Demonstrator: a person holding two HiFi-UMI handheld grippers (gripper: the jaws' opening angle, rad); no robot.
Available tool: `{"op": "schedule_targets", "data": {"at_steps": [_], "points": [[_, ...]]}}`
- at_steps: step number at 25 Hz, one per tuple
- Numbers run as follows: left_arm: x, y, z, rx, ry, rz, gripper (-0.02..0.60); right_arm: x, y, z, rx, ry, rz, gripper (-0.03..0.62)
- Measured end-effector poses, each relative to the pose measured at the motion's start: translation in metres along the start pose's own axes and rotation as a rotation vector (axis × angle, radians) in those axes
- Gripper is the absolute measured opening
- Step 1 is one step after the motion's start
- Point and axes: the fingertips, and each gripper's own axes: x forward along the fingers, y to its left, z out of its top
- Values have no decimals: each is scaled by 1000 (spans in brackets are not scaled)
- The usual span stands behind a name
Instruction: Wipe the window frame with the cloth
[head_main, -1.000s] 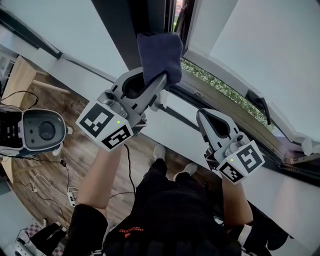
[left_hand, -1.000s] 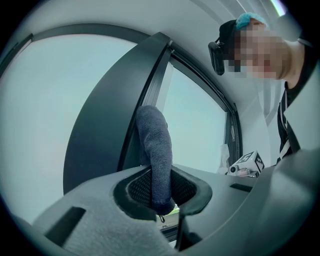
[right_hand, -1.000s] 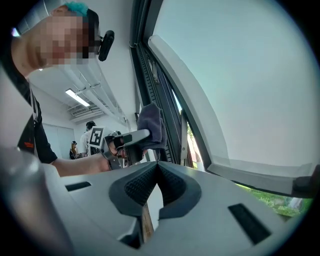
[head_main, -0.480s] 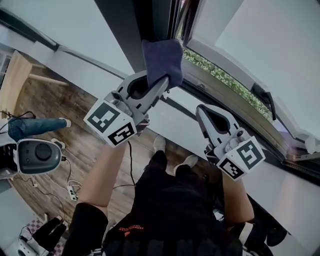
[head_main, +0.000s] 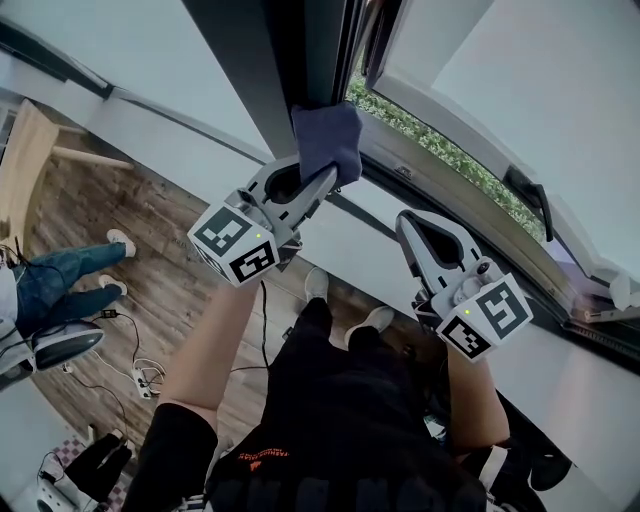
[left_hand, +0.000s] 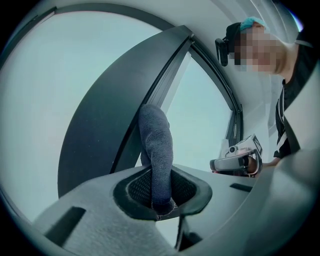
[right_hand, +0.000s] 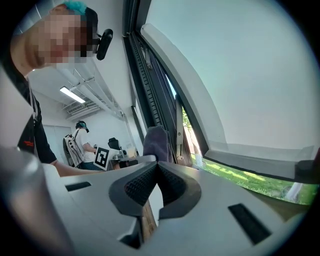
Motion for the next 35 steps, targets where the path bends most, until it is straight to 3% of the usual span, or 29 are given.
{"op": "schedule_targets", "data": {"at_steps": [35], "points": [[-5,29,-96,-125,118,39,61,8,-10,-23,41,40,-10,3]]}}
